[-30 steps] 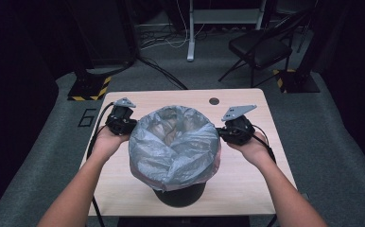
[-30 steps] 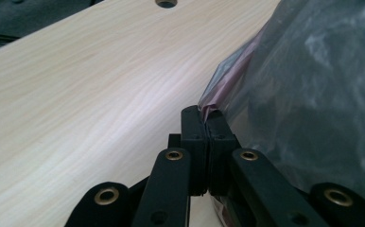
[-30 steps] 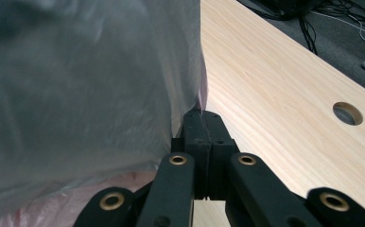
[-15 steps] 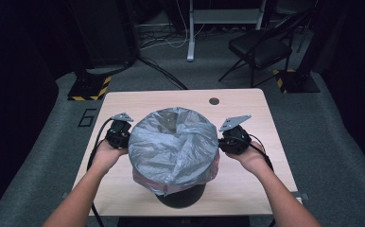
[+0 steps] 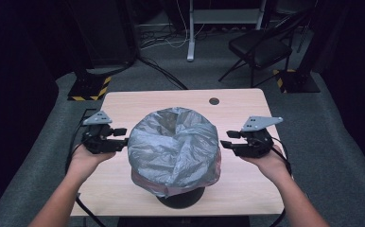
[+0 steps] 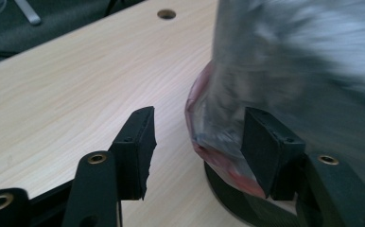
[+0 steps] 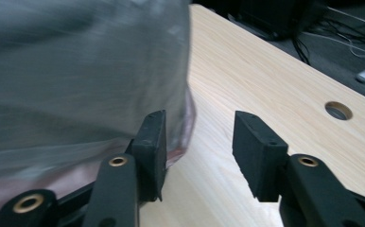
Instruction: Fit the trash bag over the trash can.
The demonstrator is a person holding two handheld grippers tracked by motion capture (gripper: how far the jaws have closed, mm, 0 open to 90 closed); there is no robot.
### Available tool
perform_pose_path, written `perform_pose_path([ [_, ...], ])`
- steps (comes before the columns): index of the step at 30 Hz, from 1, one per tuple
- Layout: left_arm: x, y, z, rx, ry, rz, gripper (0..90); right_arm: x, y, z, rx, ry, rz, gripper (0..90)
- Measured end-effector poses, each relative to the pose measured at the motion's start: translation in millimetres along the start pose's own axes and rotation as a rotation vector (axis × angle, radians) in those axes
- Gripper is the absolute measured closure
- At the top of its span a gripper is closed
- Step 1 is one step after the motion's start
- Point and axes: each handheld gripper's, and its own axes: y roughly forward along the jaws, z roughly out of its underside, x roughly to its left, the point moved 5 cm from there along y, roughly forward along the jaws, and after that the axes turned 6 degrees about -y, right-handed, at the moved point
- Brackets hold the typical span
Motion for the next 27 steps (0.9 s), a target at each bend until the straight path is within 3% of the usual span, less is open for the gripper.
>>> perform_pose_path([
  [5, -13.2, -22.6, 12.3, -0.024, 0.007, 0.011, 41.0, 18.8, -11.9, 0.9, -0.016, -0.021, -0.049, 53.7],
  [10, -34.7, -40.6, 34.3, -0.017, 0.044, 0.066, 40.6, 54.0, -18.8, -1.9, -0.032, -0.127, -0.119, 58.1],
  [13, -50.5, -46.3, 45.4, -0.015, 0.076, 0.117, 38.2, 66.4, -21.7, -4.4, -0.040, -0.150, -0.152, 57.9],
  [15, -62.0, -46.8, 49.5, -0.029, 0.096, 0.155, 36.6, 71.5, -21.6, -5.1, -0.040, -0.160, -0.159, 56.4],
  [19, -76.5, -41.2, 51.7, -0.043, 0.115, 0.191, 35.4, 75.4, -18.8, -6.0, -0.045, -0.153, -0.148, 54.6],
  [27, -81.2, -27.5, 51.8, -0.063, 0.093, 0.211, 34.9, 76.4, -17.0, -5.1, -0.063, -0.137, -0.140, 54.4],
])
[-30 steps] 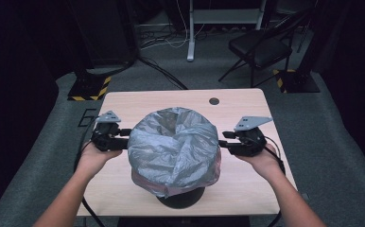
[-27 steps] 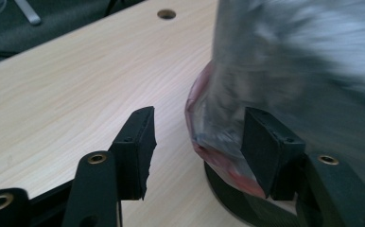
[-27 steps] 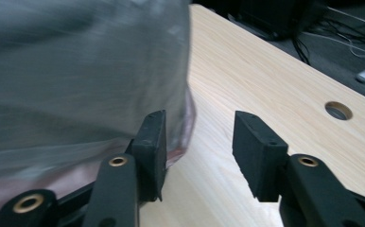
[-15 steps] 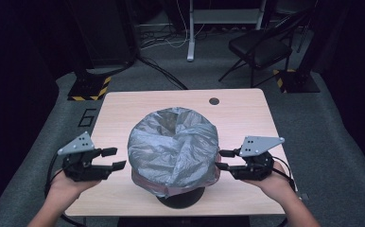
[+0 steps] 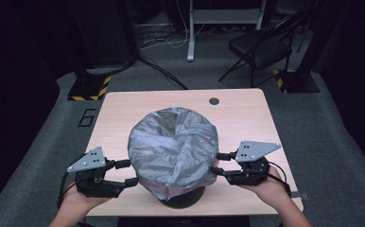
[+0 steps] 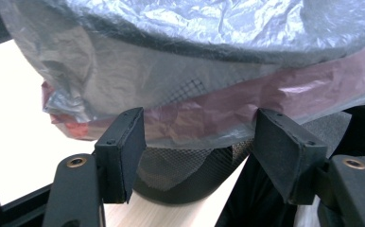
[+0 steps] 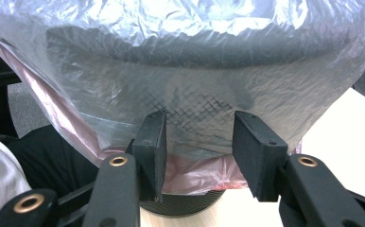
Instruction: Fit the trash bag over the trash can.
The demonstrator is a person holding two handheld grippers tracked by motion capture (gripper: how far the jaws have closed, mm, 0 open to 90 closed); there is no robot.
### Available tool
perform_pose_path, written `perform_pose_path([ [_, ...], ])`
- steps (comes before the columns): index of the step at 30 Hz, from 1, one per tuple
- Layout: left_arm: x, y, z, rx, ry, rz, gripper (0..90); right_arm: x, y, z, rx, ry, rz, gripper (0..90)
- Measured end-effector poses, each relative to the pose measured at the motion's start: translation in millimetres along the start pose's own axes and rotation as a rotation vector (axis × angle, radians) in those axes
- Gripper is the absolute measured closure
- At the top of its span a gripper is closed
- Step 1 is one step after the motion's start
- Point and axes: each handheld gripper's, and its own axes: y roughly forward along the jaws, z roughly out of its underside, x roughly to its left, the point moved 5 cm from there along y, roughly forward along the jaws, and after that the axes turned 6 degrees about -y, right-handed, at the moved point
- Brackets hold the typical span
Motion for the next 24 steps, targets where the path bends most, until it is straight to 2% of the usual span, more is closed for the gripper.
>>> perform_pose_path([
  [3, -1.0, 3.8, -1.3, -0.001, 0.010, -0.013, 38.9, -0.1, 0.2, 0.5, -0.007, 0.000, 0.002, 54.4],
  [7, -0.6, 5.1, -3.1, -0.008, 0.001, -0.031, 45.4, -0.8, 0.4, 1.1, -0.007, 0.002, 0.023, 54.4],
  [11, 0.0, 8.0, -6.6, -0.014, 0.014, -0.042, 64.3, -4.5, 3.3, 1.8, -0.012, 0.013, 0.026, 54.3],
  [15, 2.9, 11.5, -10.0, -0.009, 0.008, -0.024, 72.6, -7.5, 4.0, 1.5, -0.013, 0.014, 0.043, 54.8],
  [19, 6.0, 14.4, -11.2, -0.009, 0.039, -0.036, 85.8, -9.7, 3.3, 2.4, -0.015, 0.026, 0.056, 55.0],
  [24, 11.3, 15.0, -9.0, -0.018, 0.034, -0.035, 89.3, -8.9, 3.4, 2.6, -0.020, 0.023, 0.057, 55.0],
])
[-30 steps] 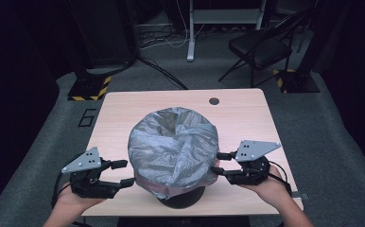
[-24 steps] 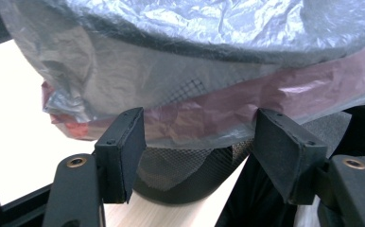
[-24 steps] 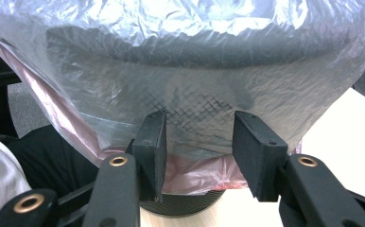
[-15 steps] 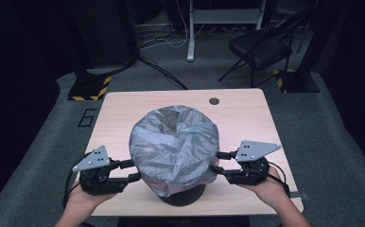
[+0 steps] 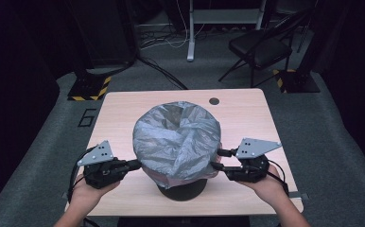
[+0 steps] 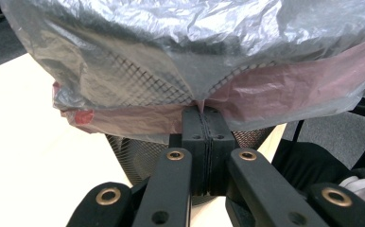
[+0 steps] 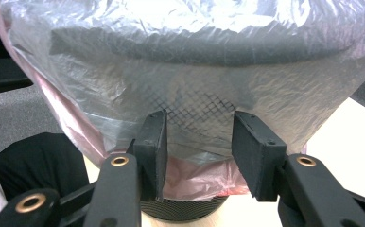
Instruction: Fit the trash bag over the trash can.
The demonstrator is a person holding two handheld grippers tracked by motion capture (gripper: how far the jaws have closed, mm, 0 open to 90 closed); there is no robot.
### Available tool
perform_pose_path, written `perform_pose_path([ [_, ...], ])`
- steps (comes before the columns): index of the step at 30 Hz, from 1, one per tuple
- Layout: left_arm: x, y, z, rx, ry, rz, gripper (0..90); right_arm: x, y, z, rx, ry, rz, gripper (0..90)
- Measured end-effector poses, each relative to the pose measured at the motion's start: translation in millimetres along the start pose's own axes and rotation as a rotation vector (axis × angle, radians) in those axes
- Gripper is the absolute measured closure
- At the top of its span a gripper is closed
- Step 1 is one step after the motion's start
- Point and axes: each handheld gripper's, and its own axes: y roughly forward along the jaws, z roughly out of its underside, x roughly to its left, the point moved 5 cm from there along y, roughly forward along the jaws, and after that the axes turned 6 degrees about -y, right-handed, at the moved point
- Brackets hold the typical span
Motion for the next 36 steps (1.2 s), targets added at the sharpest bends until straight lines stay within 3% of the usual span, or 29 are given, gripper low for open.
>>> perform_pose_path([
  [9, 15.3, 0.2, 18.5, 0.012, -0.053, -0.016, 89.8, 3.0, 1.3, 2.9, 0.011, -0.001, -0.020, 54.1],
  [13, 19.6, 3.5, 25.0, 0.024, -0.068, -0.015, 89.8, 4.4, 6.6, 7.7, 0.044, -0.012, -0.026, 54.2],
  [18, 33.5, 11.1, 32.2, 0.068, -0.070, -0.058, 89.8, 2.5, 11.6, 14.4, 0.062, 0.002, -0.031, 55.5],
  [22, 50.1, 19.7, 43.2, 0.101, -0.128, -0.066, 89.8, 2.7, 12.8, 16.0, 0.059, 0.009, -0.032, 55.0],
  [25, 53.9, 25.1, 49.4, 0.117, -0.154, -0.058, 89.8, 3.6, 11.8, 15.1, 0.054, 0.004, -0.026, 54.8],
  [29, 53.9, 27.3, 50.9, 0.126, -0.152, -0.074, 88.7, 5.2, 9.4, 13.7, 0.046, -0.003, -0.015, 54.4],
  [31, 54.7, 20.6, 45.0, 0.108, -0.168, -0.086, 75.1, 5.2, 8.4, 13.6, 0.046, -0.004, -0.013, 53.4],
  [33, 54.8, 8.4, 36.1, 0.058, -0.189, -0.090, 62.5, 4.6, 7.4, 14.1, 0.045, 0.002, -0.007, 52.5],
  [36, 53.0, -15.4, 20.0, -0.003, -0.162, -0.115, 50.1, 4.2, 6.7, 14.1, 0.041, 0.005, -0.007, 51.9],
])
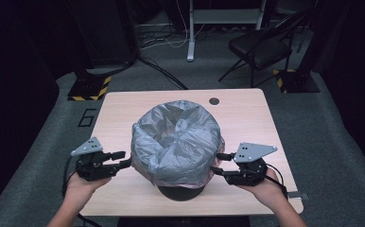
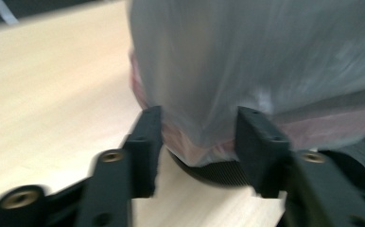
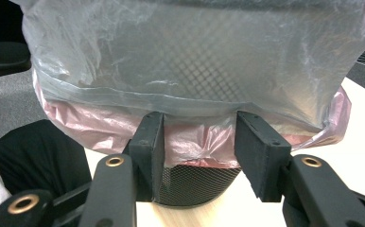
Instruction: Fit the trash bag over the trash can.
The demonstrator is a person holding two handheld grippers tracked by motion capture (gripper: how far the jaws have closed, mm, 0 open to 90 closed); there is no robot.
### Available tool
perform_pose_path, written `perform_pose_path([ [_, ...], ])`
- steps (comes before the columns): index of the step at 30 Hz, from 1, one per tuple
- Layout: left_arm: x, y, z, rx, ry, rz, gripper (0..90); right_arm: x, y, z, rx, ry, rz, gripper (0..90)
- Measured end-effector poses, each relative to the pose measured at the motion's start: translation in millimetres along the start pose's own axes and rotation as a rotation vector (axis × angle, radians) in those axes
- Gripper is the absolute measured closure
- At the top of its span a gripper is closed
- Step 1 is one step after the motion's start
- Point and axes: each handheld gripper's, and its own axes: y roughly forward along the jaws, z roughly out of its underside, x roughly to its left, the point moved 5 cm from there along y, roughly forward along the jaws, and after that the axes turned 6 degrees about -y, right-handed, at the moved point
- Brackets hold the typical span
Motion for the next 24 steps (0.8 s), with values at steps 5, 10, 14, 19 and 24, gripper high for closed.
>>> perform_pose_path([
  [5, -5.4, -30.9, -19.7, -0.056, 0.045, -0.032, 44.3, 2.6, 1.4, -1.4, 0.000, 0.004, -0.006, 46.8],
  [10, -20.9, -44.9, -50.1, -0.097, 0.084, -0.031, 41.8, 10.6, 6.0, -1.8, 0.020, -0.018, 0.022, 41.0],
  [14, -40.4, -31.3, -82.3, -0.057, 0.167, -0.017, 38.1, 9.6, 7.7, -3.5, 0.031, -0.026, 0.039, 41.1],
  [19, -56.9, 0.3, -114.6, -0.039, 0.220, 0.001, 34.8, -0.1, 12.7, -7.0, 0.033, 0.006, -0.005, 39.1],
  [24, -65.3, 32.6, -133.2, 0.045, 0.232, 0.028, 34.3, -10.9, 18.4, -10.4, 0.041, 0.018, -0.040, 39.3],
])
